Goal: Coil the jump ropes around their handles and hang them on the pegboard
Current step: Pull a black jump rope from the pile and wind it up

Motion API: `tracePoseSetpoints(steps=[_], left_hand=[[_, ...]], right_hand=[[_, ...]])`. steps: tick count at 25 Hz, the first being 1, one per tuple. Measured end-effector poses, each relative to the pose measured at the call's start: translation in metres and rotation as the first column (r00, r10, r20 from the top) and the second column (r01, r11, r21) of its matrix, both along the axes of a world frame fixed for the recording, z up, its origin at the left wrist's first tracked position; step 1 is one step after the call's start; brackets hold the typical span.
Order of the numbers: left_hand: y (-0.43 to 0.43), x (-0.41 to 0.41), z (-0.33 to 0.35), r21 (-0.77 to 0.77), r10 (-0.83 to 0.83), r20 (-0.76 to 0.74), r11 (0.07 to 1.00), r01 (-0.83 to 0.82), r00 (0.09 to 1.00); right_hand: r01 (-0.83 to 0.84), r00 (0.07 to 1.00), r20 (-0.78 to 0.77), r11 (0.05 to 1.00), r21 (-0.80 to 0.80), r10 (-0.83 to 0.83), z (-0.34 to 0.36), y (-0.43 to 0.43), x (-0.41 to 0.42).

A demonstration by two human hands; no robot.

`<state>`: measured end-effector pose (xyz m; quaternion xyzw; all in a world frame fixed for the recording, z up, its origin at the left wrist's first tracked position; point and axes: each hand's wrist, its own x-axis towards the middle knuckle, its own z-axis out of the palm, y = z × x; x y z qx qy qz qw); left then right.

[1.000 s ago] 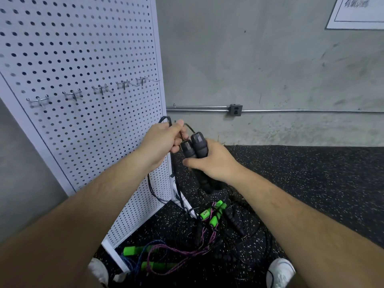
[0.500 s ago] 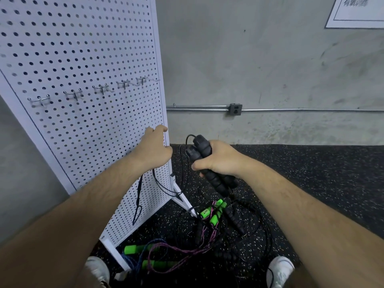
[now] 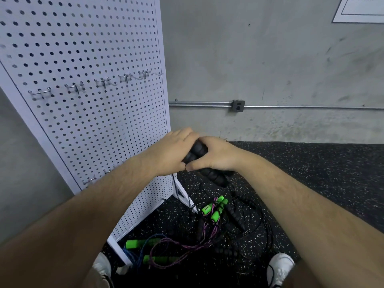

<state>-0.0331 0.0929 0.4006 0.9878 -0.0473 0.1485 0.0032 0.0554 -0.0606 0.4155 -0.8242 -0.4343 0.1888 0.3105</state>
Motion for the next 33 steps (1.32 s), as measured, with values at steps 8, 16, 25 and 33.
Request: tracePoseSetpoints(steps=[8,16,25,33], left_hand=[[0.02,-0.008,0.007,-0.232,0.197,-0.03,0.952,-0.199,0.98],[0.019,-0.015,0.014,0.044,0.051,0.14,0.997,-0.058,0.989],[0.007,-0.033,0.041,-0.043,0.115,0.177,0.993,-0.109,0.977],[0.023,-0.044,0.044,0.015,0.103,0.227,0.994,-0.109,0.968]], right_hand=[[0.077,0.87,0.468,0.981,0.178,-0.154,-0.016,-0.011,0.006],[0.088,0.909,0.333,0.896,0.436,-0.251,-0.015,-0.007,-0.009],[0.038,0.977,-0.211,0.979,0.202,0.006,-0.042,0.024,-0.033],[-0.047,0.956,-0.268,0.963,0.264,0.12,-0.044,0.054,-0.055]])
